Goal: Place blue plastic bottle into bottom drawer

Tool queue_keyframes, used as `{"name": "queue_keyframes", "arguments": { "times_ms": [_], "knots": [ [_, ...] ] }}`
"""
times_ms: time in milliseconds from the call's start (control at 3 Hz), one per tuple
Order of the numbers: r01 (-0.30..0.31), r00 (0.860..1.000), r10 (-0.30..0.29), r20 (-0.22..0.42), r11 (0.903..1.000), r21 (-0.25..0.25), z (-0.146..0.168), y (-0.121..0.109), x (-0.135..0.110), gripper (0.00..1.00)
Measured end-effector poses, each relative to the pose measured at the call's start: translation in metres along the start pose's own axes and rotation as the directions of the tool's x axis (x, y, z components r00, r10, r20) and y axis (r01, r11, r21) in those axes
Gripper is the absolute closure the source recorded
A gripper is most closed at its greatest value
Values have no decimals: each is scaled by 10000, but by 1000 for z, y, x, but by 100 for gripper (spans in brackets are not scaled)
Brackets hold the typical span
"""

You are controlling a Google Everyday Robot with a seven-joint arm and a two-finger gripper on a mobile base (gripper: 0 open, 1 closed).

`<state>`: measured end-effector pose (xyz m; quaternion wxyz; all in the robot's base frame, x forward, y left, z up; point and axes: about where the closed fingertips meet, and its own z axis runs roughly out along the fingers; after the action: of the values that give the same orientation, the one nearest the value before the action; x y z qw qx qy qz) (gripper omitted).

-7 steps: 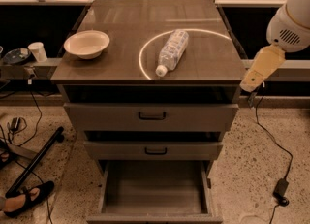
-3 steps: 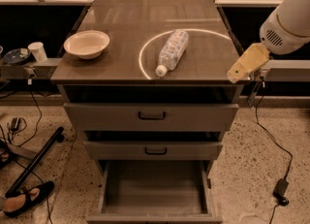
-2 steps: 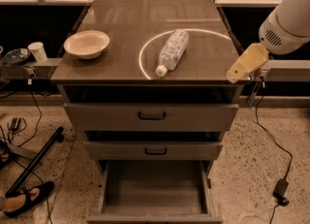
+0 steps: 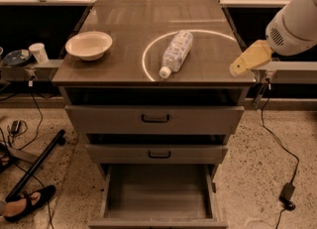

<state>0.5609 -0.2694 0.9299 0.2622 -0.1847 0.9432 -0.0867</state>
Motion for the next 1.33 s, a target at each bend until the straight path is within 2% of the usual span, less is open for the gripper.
{"name": "queue_keyframes", "arguments": {
  "times_ms": [333,667,1000,1333],
  "knots": [
    [-561,9984,561,41,9984,32,0,0,-1,0],
    [-561,9984,561,41,9984,32,0,0,-1,0],
    [-872,9962,871,46,9959,241,1,-2,-1,0],
    [-2018,9794,2016,116,9741,1022,2,-12,0,0]
  ]
}}
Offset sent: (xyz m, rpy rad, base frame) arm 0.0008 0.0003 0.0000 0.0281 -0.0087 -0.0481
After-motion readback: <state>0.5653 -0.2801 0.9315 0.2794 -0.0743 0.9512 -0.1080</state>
